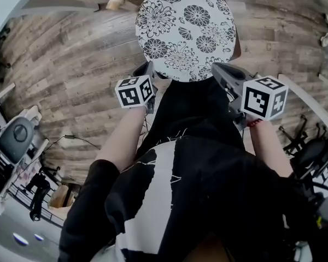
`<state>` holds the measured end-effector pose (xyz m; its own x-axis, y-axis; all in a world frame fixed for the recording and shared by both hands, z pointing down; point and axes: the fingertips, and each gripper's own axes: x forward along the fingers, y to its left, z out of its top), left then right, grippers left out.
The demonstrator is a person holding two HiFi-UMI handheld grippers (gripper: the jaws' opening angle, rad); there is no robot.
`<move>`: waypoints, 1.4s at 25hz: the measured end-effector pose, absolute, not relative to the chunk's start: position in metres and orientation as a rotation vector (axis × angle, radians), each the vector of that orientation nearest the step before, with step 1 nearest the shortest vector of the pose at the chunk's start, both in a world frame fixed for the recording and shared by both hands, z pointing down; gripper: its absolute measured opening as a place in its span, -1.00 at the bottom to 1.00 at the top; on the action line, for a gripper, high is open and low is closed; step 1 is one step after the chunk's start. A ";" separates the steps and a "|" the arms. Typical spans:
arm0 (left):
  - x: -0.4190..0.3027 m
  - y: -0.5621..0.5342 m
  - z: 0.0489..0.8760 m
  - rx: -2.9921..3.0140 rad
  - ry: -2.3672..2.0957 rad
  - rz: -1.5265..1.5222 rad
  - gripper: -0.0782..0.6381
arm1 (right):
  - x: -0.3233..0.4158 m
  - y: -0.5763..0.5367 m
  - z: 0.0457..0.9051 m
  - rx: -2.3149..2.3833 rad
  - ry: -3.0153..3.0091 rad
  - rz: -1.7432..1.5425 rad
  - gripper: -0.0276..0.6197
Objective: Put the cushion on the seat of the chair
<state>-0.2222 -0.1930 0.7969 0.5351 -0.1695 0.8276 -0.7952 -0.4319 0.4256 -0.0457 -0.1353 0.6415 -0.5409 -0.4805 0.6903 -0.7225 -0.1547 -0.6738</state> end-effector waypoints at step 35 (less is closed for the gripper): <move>-0.206 -0.161 0.858 1.889 -0.566 1.224 -0.75 | -0.025 -0.128 0.672 1.353 -1.826 1.860 -0.87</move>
